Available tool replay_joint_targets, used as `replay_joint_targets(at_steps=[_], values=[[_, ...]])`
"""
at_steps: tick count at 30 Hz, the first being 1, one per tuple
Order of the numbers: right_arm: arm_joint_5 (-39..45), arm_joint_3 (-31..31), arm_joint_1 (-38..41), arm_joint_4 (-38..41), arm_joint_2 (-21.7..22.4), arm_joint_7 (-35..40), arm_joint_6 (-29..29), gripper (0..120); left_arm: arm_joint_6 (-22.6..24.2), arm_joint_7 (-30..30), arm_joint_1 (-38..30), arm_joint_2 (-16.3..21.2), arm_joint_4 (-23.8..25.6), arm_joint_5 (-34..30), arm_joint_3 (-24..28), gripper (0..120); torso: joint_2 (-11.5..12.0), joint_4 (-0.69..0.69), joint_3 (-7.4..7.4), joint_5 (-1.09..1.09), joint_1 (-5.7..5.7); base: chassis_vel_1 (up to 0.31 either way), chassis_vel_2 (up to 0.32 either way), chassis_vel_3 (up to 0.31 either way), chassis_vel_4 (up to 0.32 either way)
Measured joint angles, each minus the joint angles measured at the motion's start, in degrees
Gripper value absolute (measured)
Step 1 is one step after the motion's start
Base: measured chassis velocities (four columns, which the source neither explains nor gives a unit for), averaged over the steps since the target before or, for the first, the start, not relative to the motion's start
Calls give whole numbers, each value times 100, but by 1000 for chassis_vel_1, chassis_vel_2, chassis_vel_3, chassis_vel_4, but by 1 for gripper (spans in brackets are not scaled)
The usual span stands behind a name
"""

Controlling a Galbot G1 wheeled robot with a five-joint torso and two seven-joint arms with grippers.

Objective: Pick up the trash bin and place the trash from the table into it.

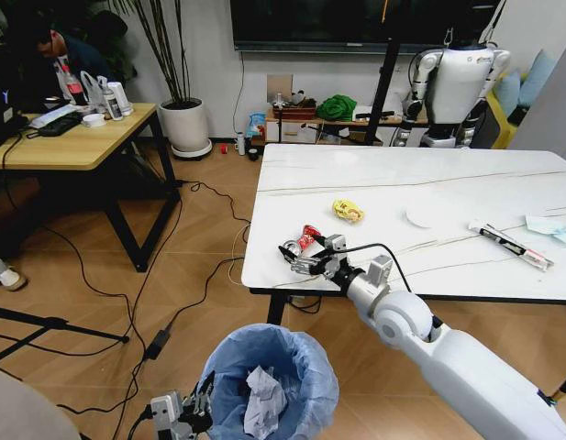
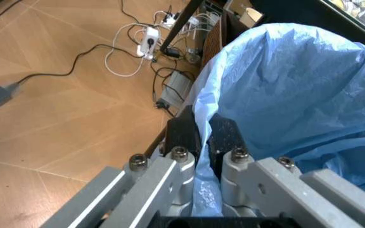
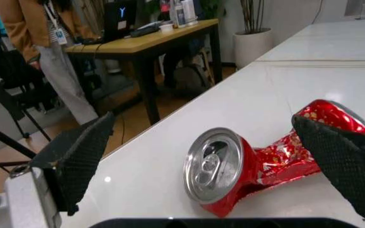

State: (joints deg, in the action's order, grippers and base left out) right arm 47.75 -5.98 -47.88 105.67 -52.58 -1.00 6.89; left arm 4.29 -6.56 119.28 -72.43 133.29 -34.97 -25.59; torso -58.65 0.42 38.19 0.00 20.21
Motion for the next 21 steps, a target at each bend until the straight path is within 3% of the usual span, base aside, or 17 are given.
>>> replay_joint_targets(at_steps=[17, 21], values=[[-103, -346, 327, -378, -121, -63, -46, 99, 25, -53, -119, 80, -55, -186, -60, 0, 0, 0, 0, 0, 0, 0, 0, 0, 0], [-125, -369, 310, -402, -117, -76, -56, 88, 31, -65, -135, 86, -58, -209, -61, 0, 0, 0, 0, 0, 0, 0, 0, 0, 0]])
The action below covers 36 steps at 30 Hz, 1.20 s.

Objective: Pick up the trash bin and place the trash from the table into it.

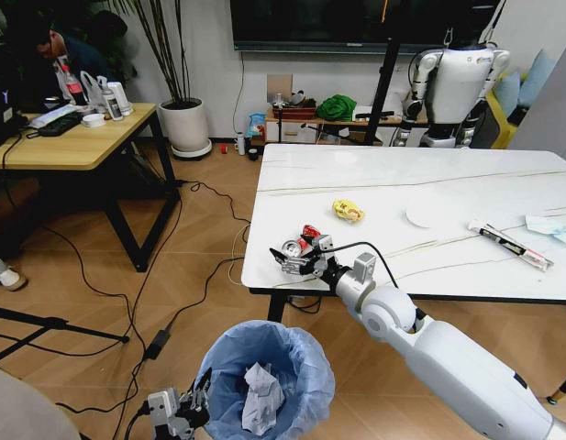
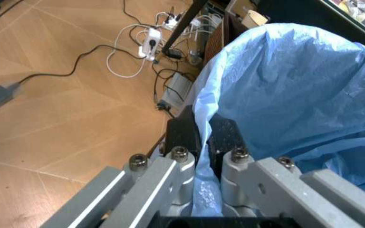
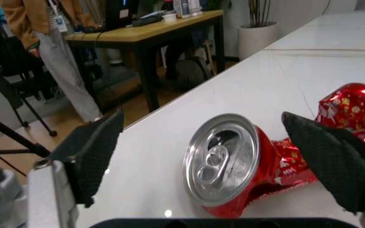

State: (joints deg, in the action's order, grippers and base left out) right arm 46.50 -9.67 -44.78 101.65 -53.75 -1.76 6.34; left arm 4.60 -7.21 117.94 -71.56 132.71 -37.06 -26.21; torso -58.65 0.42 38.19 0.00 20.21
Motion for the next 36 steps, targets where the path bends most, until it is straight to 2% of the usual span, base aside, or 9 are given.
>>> replay_joint_targets(at_steps=[3, 4, 7, 9, 12, 15, 20, 26, 36], values=[[-11, -21, -22, 2, 31, -10, -6, 74, 1, -4, 0, 12, 0, -11, 0, 0, 0, 0, 0, 0, 0, 0, 0, 0, 0], [-11, -21, -22, 2, 31, -10, -6, 74, 1, -4, 0, 12, 0, -11, 0, 0, 0, 0, 0, 0, 0, 0, 0, 0, 0], [-6, -24, -35, 20, 39, -11, -6, 59, 3, -8, 0, 20, 2, -21, -1, 0, 0, 0, 0, 0, 0, 0, 0, 0, 0], [-5, -24, -38, 23, 41, -11, -6, 57, 3, -8, 0, 19, 2, -21, -1, 0, 0, 0, 0, 0, 0, 0, 0, 0, 0], [-4, -24, -54, 34, 52, -10, -5, 41, 4, -10, -8, 12, 1, -21, 18, 0, 0, 0, 0, 0, 0, 0, 0, 0, 0], [-1, -24, -54, 41, 64, -10, -2, 32, 4, -10, -13, 11, -4, -21, 26, 0, 0, 0, 0, 0, 0, 0, 0, 0, 0], [5, -18, -51, 58, 84, -11, -2, 11, 4, -10, -26, 19, -7, -25, 23, 0, -1, 0, 0, 0, 0, 0, 0, 0, 0], [5, -7, -64, 87, 103, -15, -6, 1, 4, -11, -32, 20, -11, -26, 24, 0, -1, 0, -1, 0, 0, 0, 0, 0, 0], [51, 70, -147, 188, 188, -14, 8, 0, 4, -12, -60, 44, -34, -18, 72, 0, -1, 0, -1, 0, 0, 0, 0, 0, 0]])
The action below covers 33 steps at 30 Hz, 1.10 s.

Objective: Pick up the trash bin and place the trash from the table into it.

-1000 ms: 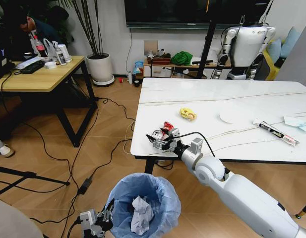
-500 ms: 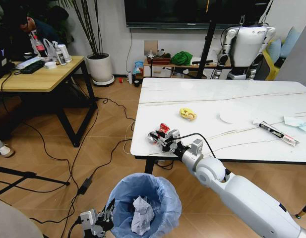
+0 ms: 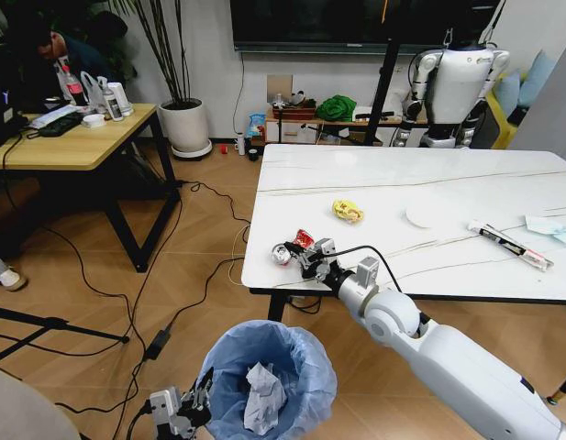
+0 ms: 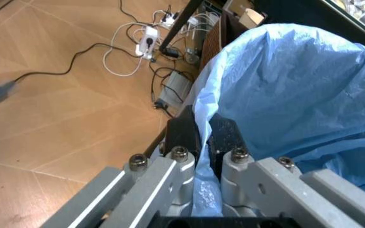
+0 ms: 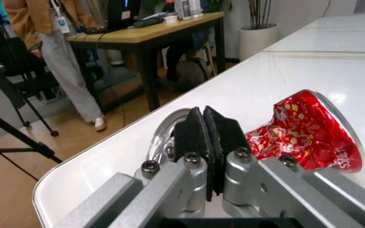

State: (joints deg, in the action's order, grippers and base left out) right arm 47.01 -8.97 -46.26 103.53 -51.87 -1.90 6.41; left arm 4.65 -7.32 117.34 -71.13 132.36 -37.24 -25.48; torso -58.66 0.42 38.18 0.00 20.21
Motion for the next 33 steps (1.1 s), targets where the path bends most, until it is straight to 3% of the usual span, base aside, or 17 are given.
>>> replay_joint_targets(at_steps=[20, 33], values=[[342, 314, 1, 445, 229, 86, 63, 0, 3, -32, -130, 5, -108, -21, 114, 0, 0, -1, 1, 1, 0, 0, 0, 0, 0], [433, 1237, -1157, 1874, 788, 63, 133, 0, -18, -46, -427, -13, -355, -125, 326, 0, 0, 0, 1, 1, 0, 0, 0, 0, 0]])
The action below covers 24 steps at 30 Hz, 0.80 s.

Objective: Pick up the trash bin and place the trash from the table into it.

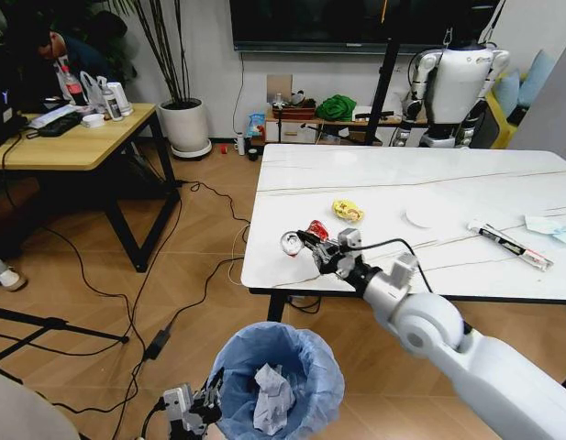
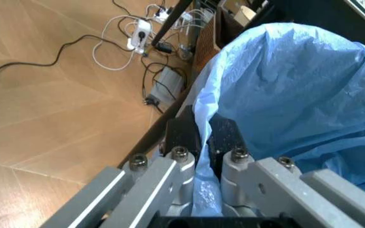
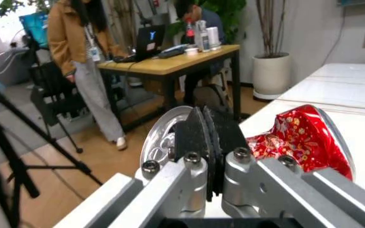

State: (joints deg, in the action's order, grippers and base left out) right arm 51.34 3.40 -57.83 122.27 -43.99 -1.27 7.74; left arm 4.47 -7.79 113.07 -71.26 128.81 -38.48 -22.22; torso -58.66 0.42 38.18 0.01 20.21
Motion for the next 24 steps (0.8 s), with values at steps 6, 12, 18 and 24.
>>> replay_joint_targets(at_steps=[6, 12, 18, 24], values=[[-261, 884, -1526, 889, 539, -306, -133, 0, -7, -47, -175, -25, -55, -68, 71, 0, 0, 3, 0, -1, 0, 0, 0, 0, 0], [-487, 1223, -2248, 1246, 615, -470, -259, 0, -31, -23, -158, -59, -13, -43, 163, 0, 0, -3, -1, -1, 0, 0, 0, 0, 0], [-868, 1763, -3055, 1375, 547, -763, -486, 0, -46, -38, -271, 58, -85, -150, 254, 0, 0, 0, 0, 0, 0, 0, 0, 0, 0], [-1198, 1897, -3565, 1407, 406, -967, -713, 0, -48, -79, -368, 151, -119, -251, 283, 0, 0, -1, -1, -1, 0, 0, 0, 0, 0]])
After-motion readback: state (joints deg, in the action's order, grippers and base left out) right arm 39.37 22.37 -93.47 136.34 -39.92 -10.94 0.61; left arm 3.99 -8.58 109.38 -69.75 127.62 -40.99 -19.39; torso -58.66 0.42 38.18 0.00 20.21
